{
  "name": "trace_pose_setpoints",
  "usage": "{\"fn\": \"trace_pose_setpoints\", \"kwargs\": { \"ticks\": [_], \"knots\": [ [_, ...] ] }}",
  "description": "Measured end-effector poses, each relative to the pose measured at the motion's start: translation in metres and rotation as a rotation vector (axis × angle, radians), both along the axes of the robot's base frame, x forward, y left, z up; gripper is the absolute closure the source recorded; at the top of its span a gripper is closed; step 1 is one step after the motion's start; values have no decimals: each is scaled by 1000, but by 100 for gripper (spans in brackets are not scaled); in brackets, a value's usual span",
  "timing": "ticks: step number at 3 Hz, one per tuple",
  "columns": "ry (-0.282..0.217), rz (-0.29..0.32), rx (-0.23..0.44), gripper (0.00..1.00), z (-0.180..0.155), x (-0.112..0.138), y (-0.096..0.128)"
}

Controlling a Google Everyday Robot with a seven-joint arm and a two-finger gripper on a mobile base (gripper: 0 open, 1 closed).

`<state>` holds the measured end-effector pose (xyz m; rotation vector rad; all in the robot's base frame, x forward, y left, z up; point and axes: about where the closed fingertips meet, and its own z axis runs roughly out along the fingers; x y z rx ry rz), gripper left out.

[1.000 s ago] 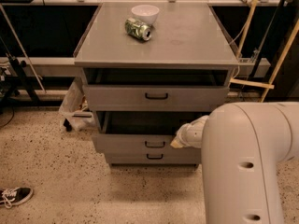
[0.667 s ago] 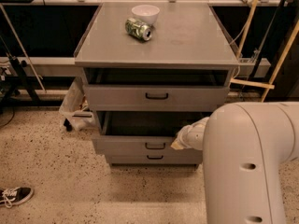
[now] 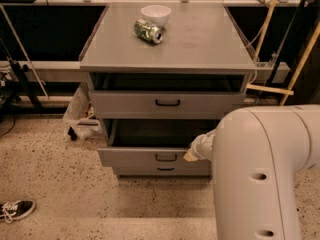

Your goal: Open middle drawer

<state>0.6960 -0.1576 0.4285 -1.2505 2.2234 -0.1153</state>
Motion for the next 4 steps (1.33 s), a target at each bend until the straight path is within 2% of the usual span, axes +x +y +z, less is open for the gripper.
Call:
{"fn": "trace_pose_setpoints", "kwargs": {
  "ticks": [1,2,4],
  "knots": [
    [0,0,0,100,0,0,2],
    [8,-26,2,100,-1,-8,-7],
    [19,-41,-4,100,-3,-19,-3]
  ]
}}
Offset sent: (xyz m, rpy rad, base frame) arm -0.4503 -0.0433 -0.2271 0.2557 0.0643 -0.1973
